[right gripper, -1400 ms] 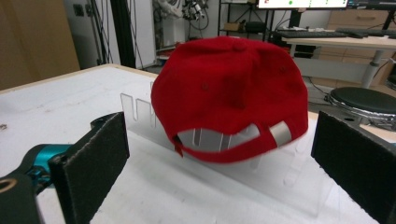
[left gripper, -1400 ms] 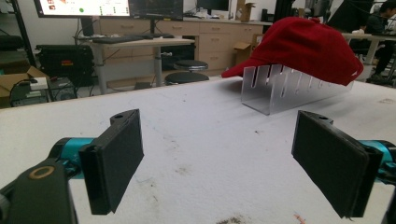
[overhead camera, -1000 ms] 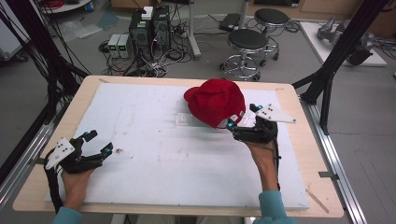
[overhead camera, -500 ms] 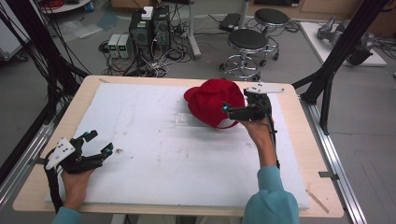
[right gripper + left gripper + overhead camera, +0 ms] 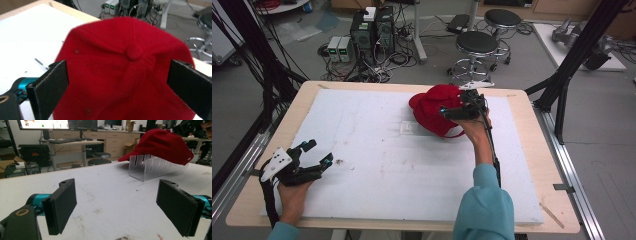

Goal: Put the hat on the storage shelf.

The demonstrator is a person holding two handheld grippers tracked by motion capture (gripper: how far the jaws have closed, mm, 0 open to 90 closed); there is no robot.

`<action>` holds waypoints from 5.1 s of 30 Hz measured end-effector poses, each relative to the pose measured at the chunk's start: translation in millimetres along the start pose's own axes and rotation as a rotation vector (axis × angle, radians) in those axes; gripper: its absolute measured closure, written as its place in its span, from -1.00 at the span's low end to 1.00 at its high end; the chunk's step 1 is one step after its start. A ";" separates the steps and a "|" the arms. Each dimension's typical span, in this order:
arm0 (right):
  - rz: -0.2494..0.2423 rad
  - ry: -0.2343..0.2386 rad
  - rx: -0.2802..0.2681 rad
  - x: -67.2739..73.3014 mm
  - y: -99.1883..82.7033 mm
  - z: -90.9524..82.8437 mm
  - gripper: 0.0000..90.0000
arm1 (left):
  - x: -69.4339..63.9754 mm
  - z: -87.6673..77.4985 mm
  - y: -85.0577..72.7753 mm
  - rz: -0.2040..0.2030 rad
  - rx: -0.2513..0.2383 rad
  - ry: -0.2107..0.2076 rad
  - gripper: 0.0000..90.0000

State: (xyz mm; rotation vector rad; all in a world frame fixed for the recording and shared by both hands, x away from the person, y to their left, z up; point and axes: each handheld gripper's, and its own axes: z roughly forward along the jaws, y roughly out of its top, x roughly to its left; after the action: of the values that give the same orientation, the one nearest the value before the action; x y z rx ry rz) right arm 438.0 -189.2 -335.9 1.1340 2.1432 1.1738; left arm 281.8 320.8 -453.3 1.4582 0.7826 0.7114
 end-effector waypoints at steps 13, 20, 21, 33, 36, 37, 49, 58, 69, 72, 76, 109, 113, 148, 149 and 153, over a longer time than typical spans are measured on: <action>0.078 0.026 0.069 -5.0 -8.3 16.6 -0.61 | 0.8 -0.1 0.0 -0.008 -0.001 0.002 -0.63; 0.091 -0.010 0.106 -0.4 -9.8 22.6 -0.06 | 0.8 0.0 0.0 -0.007 -0.003 0.001 -0.63; 0.091 -0.022 0.107 0.5 -9.8 22.6 0.04 | 0.8 0.0 -0.1 -0.007 -0.003 0.001 -0.63; 0.057 -0.074 0.106 10.8 -5.4 19.5 0.92 | 0.8 0.0 0.0 -0.007 -0.003 0.000 -0.63; 0.038 -0.084 0.091 13.4 -3.1 15.9 0.93 | 0.8 -0.1 0.0 -0.004 -0.002 0.000 -0.63; 0.038 -0.084 0.091 13.4 -3.1 15.9 0.93 | 0.7 0.0 -0.1 -0.005 -0.004 0.000 -0.63; -0.058 -0.074 0.012 20.8 12.5 -11.2 0.94 | 1.3 -0.1 0.3 -0.016 0.000 0.010 -0.62; -0.121 -0.067 -0.064 29.0 33.6 -31.8 0.94 | 2.8 0.3 0.6 -0.035 0.002 0.024 -0.62; -0.211 0.047 -0.139 43.4 59.7 -55.2 0.94 | 6.3 1.6 7.1 -0.031 0.057 -0.014 -0.64; -0.226 0.084 -0.166 46.1 63.8 -62.0 0.94 | 6.5 1.4 12.1 -0.035 0.057 -0.027 -0.64; -0.262 0.133 -0.187 48.9 67.7 -68.0 0.94 | 7.4 -0.3 19.0 -0.029 0.074 -0.040 -0.64; -0.500 0.551 -0.214 101.2 71.9 -93.8 0.93 | -26.8 37.3 143.5 0.051 0.152 -0.406 -0.70; -0.514 0.576 -0.208 105.9 71.8 -91.8 0.93 | -39.3 52.3 161.2 0.051 0.142 -0.488 -0.73; -0.581 0.673 -0.209 122.4 71.4 -86.0 0.93 | -96.3 138.8 192.3 0.047 0.279 -0.873 -0.86; -0.582 0.675 -0.207 123.3 71.4 -85.7 0.93 | -98.0 139.4 192.5 0.048 0.276 -0.882 -0.86; -0.587 0.678 -0.197 124.6 71.1 -84.6 0.93 | -99.8 139.0 195.2 0.038 0.256 -0.893 -0.87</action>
State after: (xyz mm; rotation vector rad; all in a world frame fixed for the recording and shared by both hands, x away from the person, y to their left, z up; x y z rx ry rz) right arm 340.8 -105.3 -229.8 -0.0352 2.4882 1.5512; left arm 346.9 159.7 -260.5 1.8028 0.1464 -0.0620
